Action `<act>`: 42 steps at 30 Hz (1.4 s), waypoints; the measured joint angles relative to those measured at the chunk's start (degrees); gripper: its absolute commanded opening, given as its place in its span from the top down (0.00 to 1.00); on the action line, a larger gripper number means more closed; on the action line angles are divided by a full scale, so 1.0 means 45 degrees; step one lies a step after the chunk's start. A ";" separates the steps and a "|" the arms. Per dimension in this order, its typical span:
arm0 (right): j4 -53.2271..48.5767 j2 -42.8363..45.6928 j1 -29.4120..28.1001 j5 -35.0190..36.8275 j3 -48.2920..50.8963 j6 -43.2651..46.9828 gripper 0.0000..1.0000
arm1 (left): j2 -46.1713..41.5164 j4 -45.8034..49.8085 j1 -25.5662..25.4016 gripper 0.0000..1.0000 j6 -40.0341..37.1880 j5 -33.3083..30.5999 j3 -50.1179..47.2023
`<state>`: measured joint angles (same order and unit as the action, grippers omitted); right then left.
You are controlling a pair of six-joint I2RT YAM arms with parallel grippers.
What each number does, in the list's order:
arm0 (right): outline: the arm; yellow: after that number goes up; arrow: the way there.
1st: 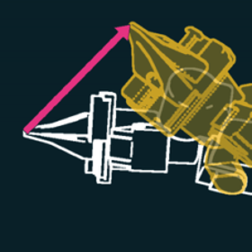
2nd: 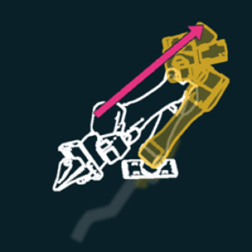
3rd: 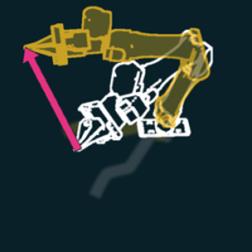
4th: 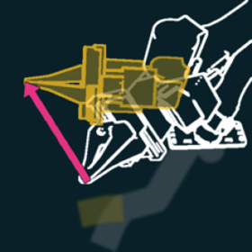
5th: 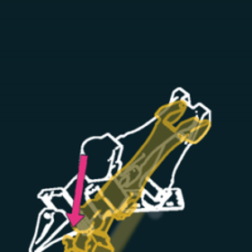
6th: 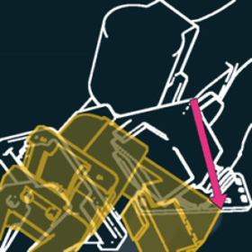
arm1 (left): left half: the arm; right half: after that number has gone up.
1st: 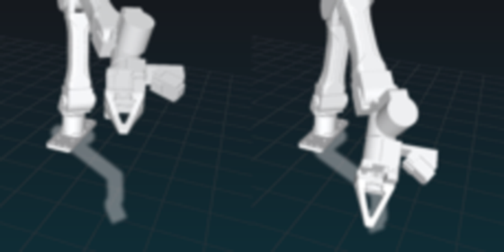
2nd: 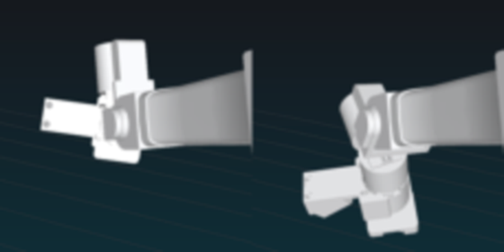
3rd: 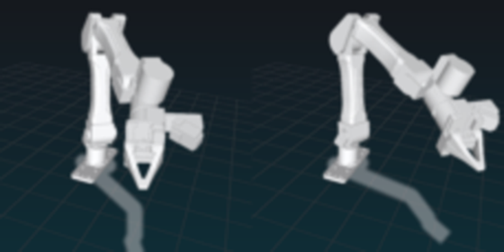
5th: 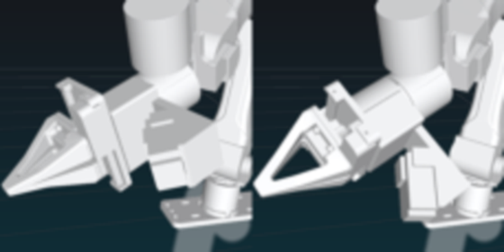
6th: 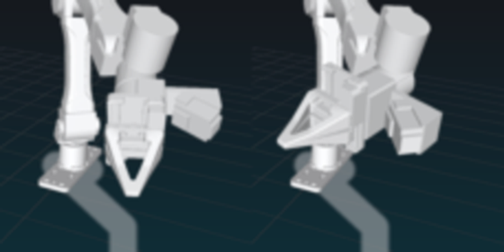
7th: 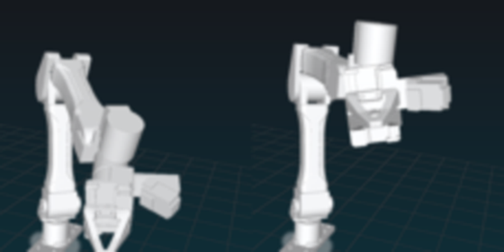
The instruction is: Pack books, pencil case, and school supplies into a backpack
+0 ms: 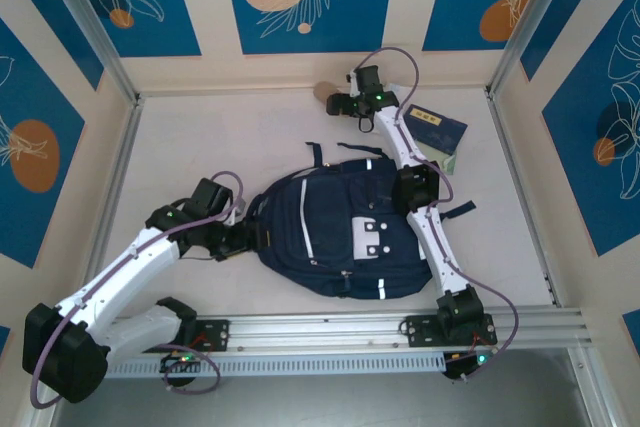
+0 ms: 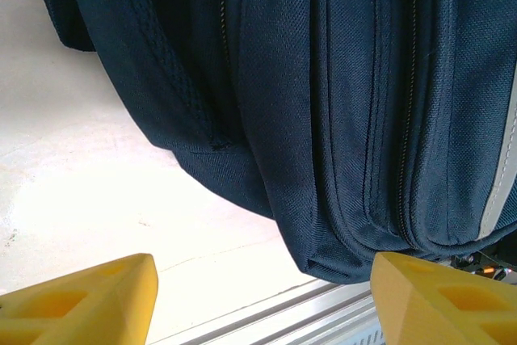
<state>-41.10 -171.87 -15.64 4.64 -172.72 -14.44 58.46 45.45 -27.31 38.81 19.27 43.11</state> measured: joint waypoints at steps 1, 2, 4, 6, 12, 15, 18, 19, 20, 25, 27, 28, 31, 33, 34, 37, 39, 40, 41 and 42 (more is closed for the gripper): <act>-0.0029 0.0005 -0.0039 0.0058 0.0000 0.0058 0.08 | -0.0044 -0.0005 0.0000 0.30 -0.0005 0.0000 -0.0019; -0.0053 0.0005 -0.0078 0.0146 0.0000 0.0146 0.09 | -0.0112 0.0000 0.0000 0.30 -0.0005 0.0000 -0.0049; -0.0092 0.0005 -0.0165 0.0321 0.0005 0.0311 0.12 | -0.0253 0.0000 0.0000 0.30 -0.0005 0.0000 -0.0112; -0.0126 0.0005 -0.0238 0.0500 0.0005 0.0461 0.15 | -0.0364 0.0005 0.0000 0.30 -0.0005 0.0000 -0.0160; -0.0233 0.0005 -0.0471 0.1268 0.0068 0.0743 0.32 | -0.0544 0.0005 0.0000 0.30 -0.0049 -0.0005 -0.0238; -0.0359 0.0053 -0.0500 0.1549 0.0102 0.0821 0.40 | -0.0709 0.0015 0.0000 0.30 -0.0053 -0.0010 -0.0364; -0.0486 0.0146 -0.0505 0.1651 0.0175 0.0865 0.48 | -0.0850 0.0053 0.0000 0.30 -0.0049 -0.0010 -0.0432; -0.0578 0.0170 -0.0505 0.1661 0.0180 0.0850 0.51 | -0.0899 0.0073 0.0000 0.30 -0.0053 -0.0015 -0.0442; -0.0670 0.0214 -0.0505 0.1661 0.0199 0.0874 0.56 | -0.0952 0.0097 0.0000 0.30 -0.0053 -0.0015 -0.0442; -0.1477 0.0709 -0.0549 0.1710 0.0350 0.0889 0.72 | -0.1239 0.0126 0.0000 0.30 -0.0049 -0.0063 -0.0442; -0.1787 0.1010 -0.0583 0.1846 0.0418 0.0899 0.71 | -0.1418 0.0136 0.0000 0.30 -0.0044 -0.0092 -0.0442; -0.1948 0.1224 -0.0612 0.1943 0.0437 0.0913 0.72 | -0.1530 0.0141 0.0000 0.30 -0.0034 -0.0102 -0.0442; -0.2516 0.2195 -0.0709 0.2273 0.0855 0.0991 0.73 | -0.1875 0.0136 0.0000 0.30 0.0039 -0.0199 -0.0427; -0.2900 0.3041 -0.0792 0.2419 0.1287 0.0991 0.75 | -0.2045 0.0151 0.0005 0.30 0.0063 -0.0287 -0.0340; -0.3055 0.3521 -0.0835 0.2506 0.1579 0.0991 0.76 | -0.2093 0.0151 0.0010 0.30 0.0063 -0.0311 -0.0238; -0.3410 0.5217 -0.1020 0.2909 0.2851 0.1035 0.77 | -0.2161 0.0160 0.0010 0.29 0.0053 -0.0389 0.0238; -0.3546 0.6237 -0.1185 0.3118 0.3643 0.1039 0.78 | -0.2195 0.0155 0.0015 0.29 0.0044 -0.0427 0.0641; -0.3560 0.6785 -0.1292 0.3172 0.4129 0.1039 0.78 | -0.2225 0.0151 0.0015 0.29 0.0039 -0.0432 0.0826; -0.3565 0.7417 -0.1433 0.3225 0.4750 0.1035 0.79 | -0.2263 0.0151 0.0019 0.29 0.0034 -0.0437 0.0996; -0.3614 0.7917 -0.1545 0.3254 0.5226 0.1030 0.79 | -0.2293 0.0146 0.0019 0.29 0.0010 -0.0442 0.1112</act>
<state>-57.36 -136.25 -22.59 19.29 -149.21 -9.80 48.14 46.11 -27.22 38.85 17.28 48.12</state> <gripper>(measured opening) 0.588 0.710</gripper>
